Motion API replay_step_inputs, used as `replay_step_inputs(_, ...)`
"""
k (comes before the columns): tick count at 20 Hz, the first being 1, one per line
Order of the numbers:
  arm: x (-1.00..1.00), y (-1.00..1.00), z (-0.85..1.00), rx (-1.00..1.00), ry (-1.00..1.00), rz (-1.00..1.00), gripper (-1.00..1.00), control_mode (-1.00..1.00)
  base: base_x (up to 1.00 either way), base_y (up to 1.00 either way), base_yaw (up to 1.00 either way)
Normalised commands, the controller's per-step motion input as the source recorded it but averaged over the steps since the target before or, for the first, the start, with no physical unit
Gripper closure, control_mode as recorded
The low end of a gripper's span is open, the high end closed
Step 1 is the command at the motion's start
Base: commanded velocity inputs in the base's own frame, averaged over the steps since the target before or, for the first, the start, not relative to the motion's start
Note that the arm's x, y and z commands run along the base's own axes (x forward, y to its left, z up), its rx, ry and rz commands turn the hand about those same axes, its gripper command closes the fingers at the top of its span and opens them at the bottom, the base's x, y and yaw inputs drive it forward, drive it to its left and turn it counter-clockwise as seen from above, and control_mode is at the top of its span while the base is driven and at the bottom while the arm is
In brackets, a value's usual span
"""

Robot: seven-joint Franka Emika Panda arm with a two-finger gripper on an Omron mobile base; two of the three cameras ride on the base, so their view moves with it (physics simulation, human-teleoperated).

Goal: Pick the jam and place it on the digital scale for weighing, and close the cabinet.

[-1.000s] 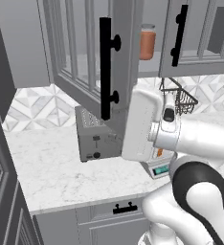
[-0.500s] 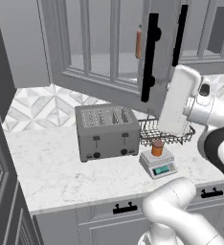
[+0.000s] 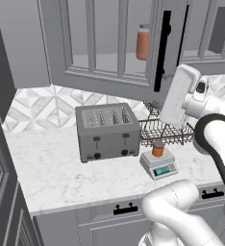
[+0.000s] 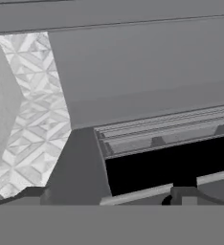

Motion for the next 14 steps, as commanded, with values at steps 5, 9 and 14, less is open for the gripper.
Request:
replay_step_inputs(5, 1.00, -0.05, -0.16, 0.01, 0.00, -0.17, -1.00, -1.00, 0.00, 0.00, 0.00)
replay_step_inputs(9, 1.00, -0.49, -0.24, 0.10, 0.03, -0.15, -1.00, -1.00, 0.00, 0.00, 0.00)
replay_step_inputs(14, 1.00, -0.28, -0.30, 0.05, 0.00, -0.17, -1.00, -1.00, 0.00, 0.00, 0.00)
